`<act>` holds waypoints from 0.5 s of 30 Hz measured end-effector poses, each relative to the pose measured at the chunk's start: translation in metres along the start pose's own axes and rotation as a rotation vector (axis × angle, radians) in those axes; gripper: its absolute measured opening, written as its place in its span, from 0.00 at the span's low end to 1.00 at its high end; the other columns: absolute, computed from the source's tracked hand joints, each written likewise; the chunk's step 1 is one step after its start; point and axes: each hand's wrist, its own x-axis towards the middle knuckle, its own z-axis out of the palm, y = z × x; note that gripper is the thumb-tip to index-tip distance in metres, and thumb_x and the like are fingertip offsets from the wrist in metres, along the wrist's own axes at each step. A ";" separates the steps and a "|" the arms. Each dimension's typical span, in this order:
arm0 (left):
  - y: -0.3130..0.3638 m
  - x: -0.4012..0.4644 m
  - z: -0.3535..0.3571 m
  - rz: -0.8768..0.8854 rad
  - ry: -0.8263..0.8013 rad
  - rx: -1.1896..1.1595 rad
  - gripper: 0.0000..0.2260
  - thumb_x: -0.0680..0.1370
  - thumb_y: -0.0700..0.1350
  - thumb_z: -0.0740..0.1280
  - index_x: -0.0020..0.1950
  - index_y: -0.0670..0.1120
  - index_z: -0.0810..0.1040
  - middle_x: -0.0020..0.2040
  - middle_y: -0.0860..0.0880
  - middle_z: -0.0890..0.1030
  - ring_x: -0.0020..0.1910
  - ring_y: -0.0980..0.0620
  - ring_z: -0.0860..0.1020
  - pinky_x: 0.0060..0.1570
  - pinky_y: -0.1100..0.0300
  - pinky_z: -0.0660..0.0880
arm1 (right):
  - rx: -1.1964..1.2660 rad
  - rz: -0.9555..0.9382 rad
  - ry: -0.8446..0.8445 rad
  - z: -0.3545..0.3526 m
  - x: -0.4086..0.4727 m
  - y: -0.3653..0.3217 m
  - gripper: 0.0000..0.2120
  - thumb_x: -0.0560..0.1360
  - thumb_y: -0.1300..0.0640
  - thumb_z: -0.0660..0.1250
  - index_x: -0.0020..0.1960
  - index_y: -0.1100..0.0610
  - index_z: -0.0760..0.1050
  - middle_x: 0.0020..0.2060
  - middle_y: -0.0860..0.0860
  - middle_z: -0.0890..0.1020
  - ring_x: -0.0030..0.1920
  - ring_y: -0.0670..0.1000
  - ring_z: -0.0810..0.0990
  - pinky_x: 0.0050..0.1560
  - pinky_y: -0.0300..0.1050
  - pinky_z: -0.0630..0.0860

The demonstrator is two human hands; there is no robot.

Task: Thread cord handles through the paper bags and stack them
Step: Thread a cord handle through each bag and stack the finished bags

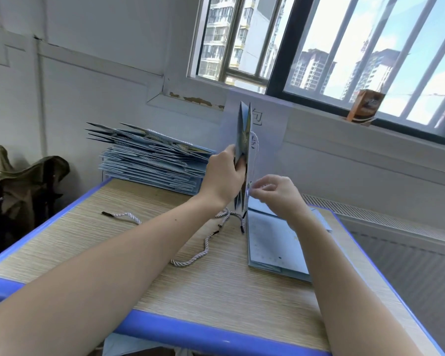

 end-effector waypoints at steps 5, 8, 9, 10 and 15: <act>-0.004 0.001 0.002 0.013 0.001 -0.012 0.07 0.82 0.46 0.65 0.45 0.45 0.76 0.34 0.49 0.79 0.31 0.48 0.77 0.37 0.47 0.77 | -0.034 0.057 -0.189 0.004 -0.002 0.001 0.06 0.76 0.57 0.72 0.44 0.59 0.83 0.34 0.53 0.85 0.31 0.49 0.76 0.34 0.41 0.72; -0.003 0.001 0.001 0.079 -0.012 -0.063 0.12 0.83 0.45 0.64 0.66 0.48 0.76 0.40 0.52 0.82 0.35 0.56 0.79 0.40 0.61 0.79 | 0.043 0.068 -0.234 0.005 -0.002 -0.002 0.05 0.76 0.58 0.73 0.47 0.60 0.82 0.36 0.54 0.85 0.32 0.49 0.79 0.33 0.42 0.73; -0.003 0.000 0.001 0.107 -0.025 -0.067 0.17 0.83 0.44 0.64 0.72 0.50 0.70 0.46 0.51 0.82 0.40 0.56 0.80 0.44 0.63 0.79 | 0.045 0.059 -0.213 0.007 -0.002 -0.002 0.05 0.75 0.59 0.74 0.48 0.61 0.81 0.36 0.54 0.84 0.32 0.49 0.80 0.34 0.43 0.74; -0.003 0.000 0.001 0.131 -0.034 -0.065 0.20 0.82 0.43 0.64 0.73 0.54 0.66 0.51 0.48 0.82 0.44 0.54 0.81 0.46 0.61 0.80 | 0.061 0.052 -0.178 0.009 -0.002 -0.002 0.05 0.75 0.61 0.74 0.48 0.61 0.80 0.36 0.54 0.83 0.32 0.48 0.81 0.33 0.43 0.76; -0.001 -0.004 0.002 0.281 -0.020 0.003 0.08 0.82 0.37 0.61 0.57 0.49 0.70 0.47 0.47 0.79 0.34 0.55 0.73 0.35 0.61 0.72 | 0.382 0.117 -0.045 0.014 -0.004 -0.008 0.06 0.75 0.68 0.72 0.47 0.64 0.75 0.37 0.61 0.83 0.32 0.53 0.84 0.32 0.43 0.80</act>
